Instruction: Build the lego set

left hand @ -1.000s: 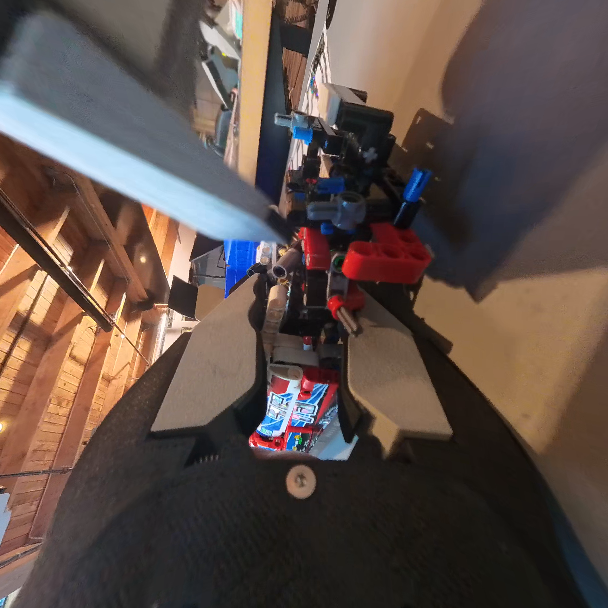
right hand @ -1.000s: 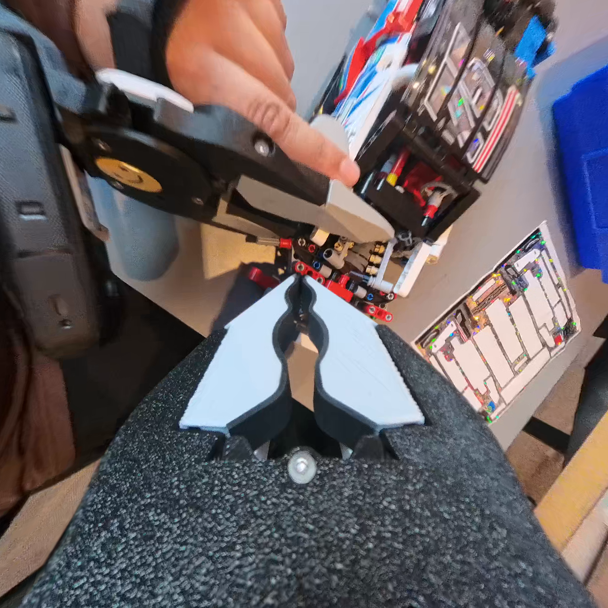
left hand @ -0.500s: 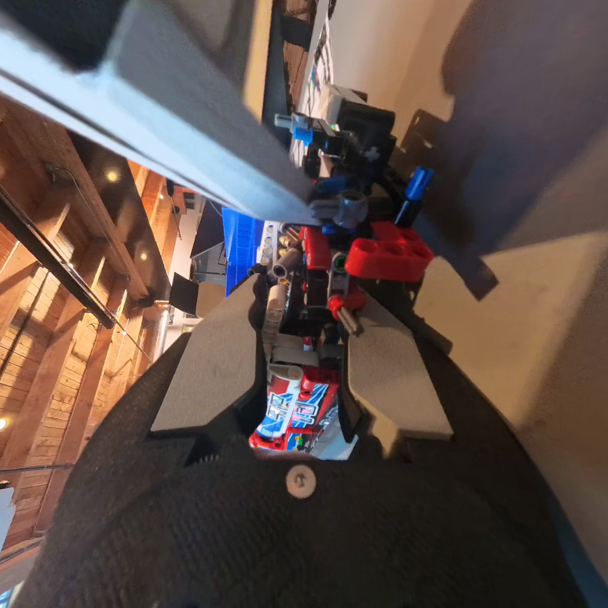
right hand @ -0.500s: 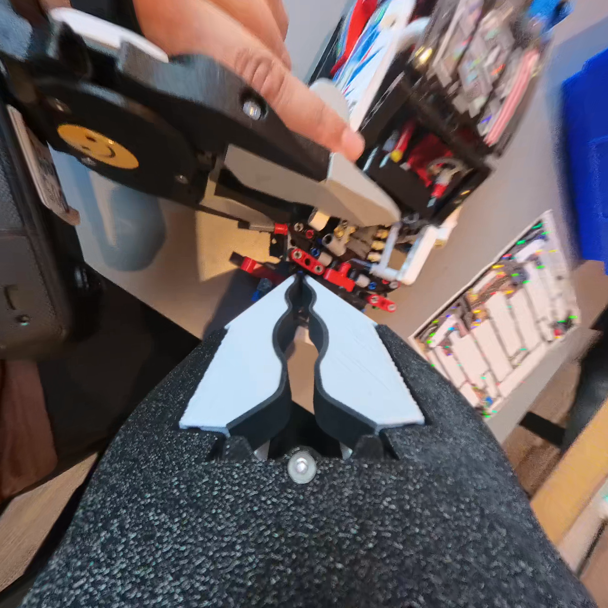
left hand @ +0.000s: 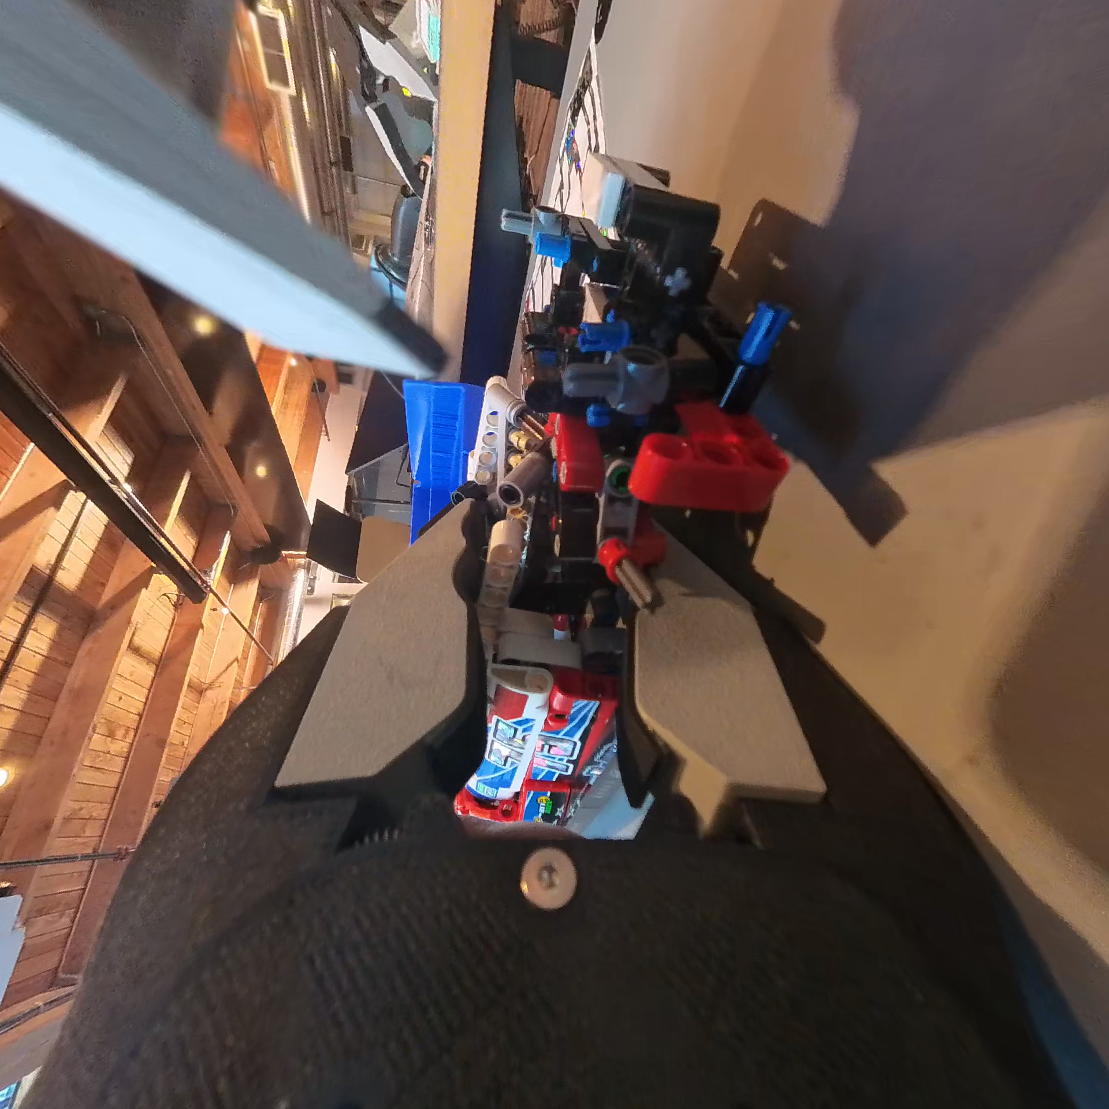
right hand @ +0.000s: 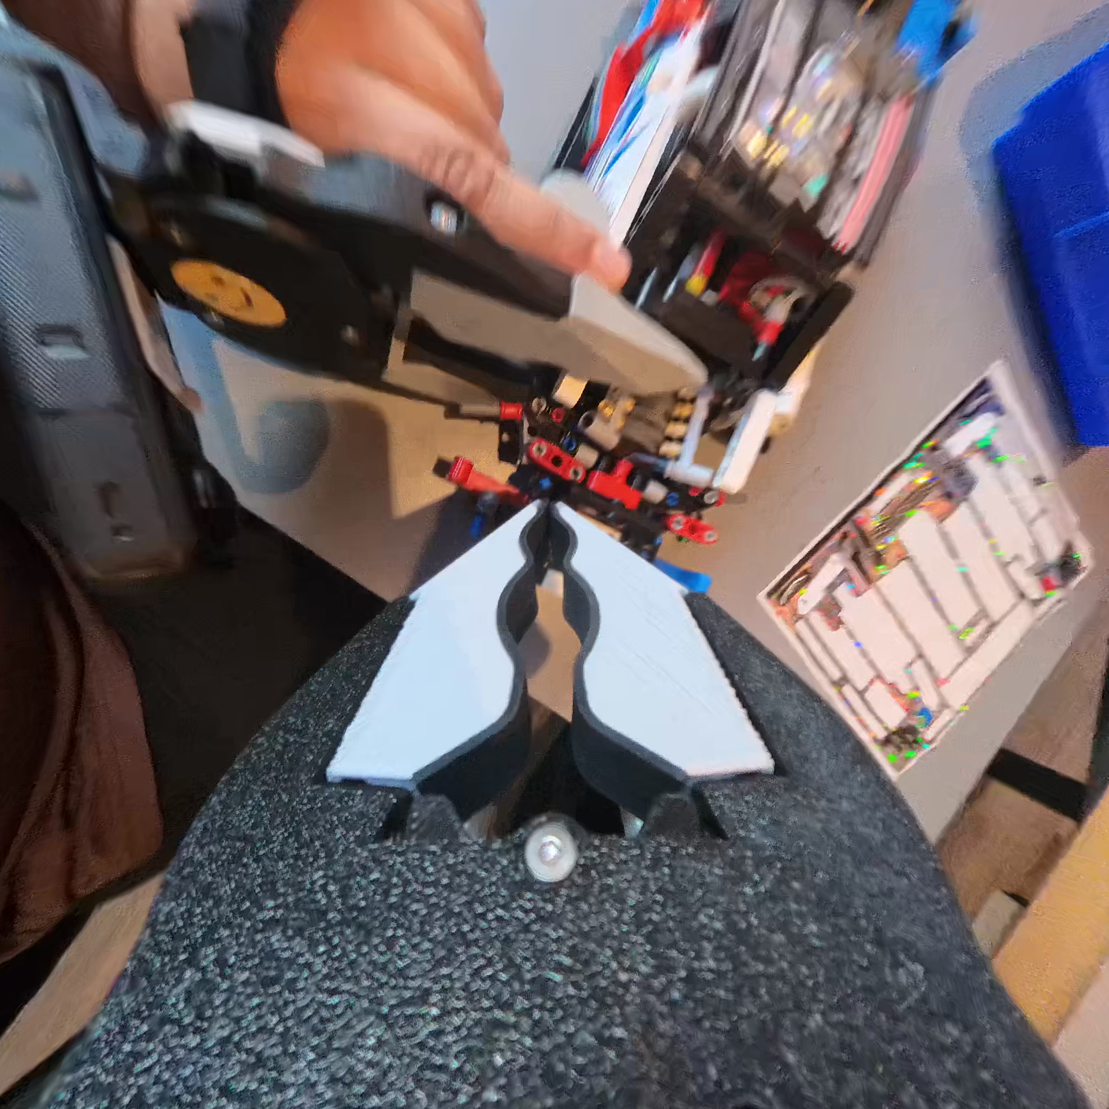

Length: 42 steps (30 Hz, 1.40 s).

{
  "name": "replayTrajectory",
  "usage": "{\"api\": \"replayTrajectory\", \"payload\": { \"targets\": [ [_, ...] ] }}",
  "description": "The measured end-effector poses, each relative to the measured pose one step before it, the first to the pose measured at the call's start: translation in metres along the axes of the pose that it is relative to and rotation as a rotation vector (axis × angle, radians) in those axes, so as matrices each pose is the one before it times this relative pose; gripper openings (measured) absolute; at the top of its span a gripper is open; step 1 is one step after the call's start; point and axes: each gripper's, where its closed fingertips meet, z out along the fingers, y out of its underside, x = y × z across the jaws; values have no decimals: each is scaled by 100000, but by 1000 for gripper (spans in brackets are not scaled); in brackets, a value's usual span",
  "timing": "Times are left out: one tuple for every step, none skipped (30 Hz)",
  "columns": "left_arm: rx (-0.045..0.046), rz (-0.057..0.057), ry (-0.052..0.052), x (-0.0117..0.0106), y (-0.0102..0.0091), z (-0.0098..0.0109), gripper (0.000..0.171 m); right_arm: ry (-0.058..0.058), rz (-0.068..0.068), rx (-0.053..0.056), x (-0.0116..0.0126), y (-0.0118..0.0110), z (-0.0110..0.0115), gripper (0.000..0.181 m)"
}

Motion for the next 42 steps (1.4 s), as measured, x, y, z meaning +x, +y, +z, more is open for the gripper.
{"api": "replayTrajectory", "payload": {
  "targets": [
    [0, -36, -34, 0, -10, 0, 44, -1953, -483, -4480, -496, 1104, 910, 0],
    [-277, 180, 410, 27, 36, 18, 45, -1538, 317, -1295, -393, 562, 707, 0],
    [-918, 873, 41, -21, 167, 34, 44, 203, 1157, 1679, 133, -131, -67, 0],
    [798, -2246, -230, -31, 2, 7, 44, 1755, 618, 701, 458, -169, -481, 0],
    [-126, 979, -682, -99, 29, -37, 44, 2590, -338, 1906, 506, -383, -605, 0],
    [-106, -65, 410, 83, 9, -4, 44, 1641, 126, 2890, 348, -552, -641, 0],
    [-13, 166, -59, -6, -6, -9, 44, -294, 778, 2178, 43, -469, -450, 0],
    [16, 94, 62, -2, 7, 11, 44, -1116, 537, 1160, -145, -255, -103, 0],
    [77, 45, -50, -8, -11, -4, 44, -1620, -74, -1062, -273, 284, 436, 0],
    [135, 34, -68, -14, 1, -1, 44, -3545, -355, -4443, -673, 1036, 1057, 0],
    [107, 214, 154, -26, 29, -28, 44, -3347, 134, -2451, -740, 731, 976, 0],
    [-702, 1954, 425, 37, 240, -34, 45, 137, 827, 2504, -18, -166, -13, 0],
    [1483, -2756, -826, -230, 54, -85, 44, 2442, 1430, 2885, 577, -409, -777, 0],
    [558, -2919, -1559, -677, 44, -249, 44, 3013, 1492, 6095, 622, -897, -1143, 0],
    [1508, -3855, -1007, -673, -21, -276, 44, 2097, 1263, 10402, 394, -1495, -1437, 0],
    [1604, -2552, -159, -514, -3, -272, 44, 811, 846, 10062, 138, -1432, -1412, 0],
    [1565, -2515, 733, -371, -4, -274, 45, -389, -80, 7552, -203, -985, -1111, 5],
    [2111, -2488, 2100, -248, -60, -342, 45, -707, -443, 4284, -403, -378, -689, 30],
    [1950, -2321, 1269, -411, -45, -368, 45, -879, -1063, 910, -584, 270, -240, 42],
    [1849, -2372, 1018, -466, -40, -353, 45, -704, -2345, -694, -723, 608, 54, 51],
    [1595, -2032, 1849, -389, -50, -315, 45, -108, -3763, -855, -793, 622, 242, 60],
    [1631, -1434, 2842, -280, -72, -321, 45, 1532, -5713, -235, -812, 407, 218, 63],
    [1451, -1280, 2835, -262, -65, -342, 45, 4989, -7973, 1983, -440, -171, 5, 59],
    [791, -1639, 1679, -345, -41, -335, 45, 7685, -9879, 3199, -11, -625, -190, 55],
    [1038, -2678, 1732, -375, -151, -352, 45, 9223, -11164, 3033, 313, -825, -273, 52],
    [1005, -1934, 1736, -355, -212, -383, 45, 9323, -11573, 2475, 507, -901, -235, 44],
    [978, -2279, 1718, -342, -252, -369, 45, 6532, -11065, 853, 341, -716, -37, 37],
    [1004, -2350, 1360, -321, -291, -333, 45, 2483, -9141, -875, 24, -451, 174, 34],
    [814, -1478, 1439, -201, -240, -281, 45, 547, -5629, -679, -2, -414, 236, 38],
    [247, -669, 1118, -115, -69, -205, 44, 158, -2869, 418, 175, -419, 118, 38],
    [165, -657, 651, -113, 57, -165, 44, -229, -2340, 347, 298, -293, 57, 33],
    [432, -58, 884, -9, 95, -150, 45, 411, -2748, -23, 508, -136, 11, 35],
    [209, 644, 996, 93, 84, -133, 45, 1079, -2810, -179, 619, 18, -95, 36],
    [-54, 774, 948, 139, 72, -84, 45, 281, -2010, -378, 457, 111, -105, 39],
    [-11, 707, 544, 105, 5, -41, 45, -1487, -970, -418, 62, 118, 4, 45],
    [139, -4, 180, 39, -30, -5, 45, -2669, -755, -827, -334, 113, 182, 49],
    [195, -354, 124, -22, -41, 6, 44, -2475, -1282, -893, -482, 105, 309, 50],
    [253, -157, 307, -44, -21, -22, 44, -665, -1659, -150, -332, 77, 334, 49],
    [408, -421, 322, -80, -17, -78, 44, 840, -1638, 328, -107, 1, 353, 49],
    [677, -967, 202, -133, -27, -124, 44, 798, -1529, 141, -103, 87, 356, 48],
    [997, -1508, 138, -186, -90, -199, 44, 1324, -1511, 179, 119, 84, 355, 47],
    [1106, -1736, 358, -166, -138, -213, 44, 2688, -1840, 1118, 493, -174, 337, 46]
  ]
}}
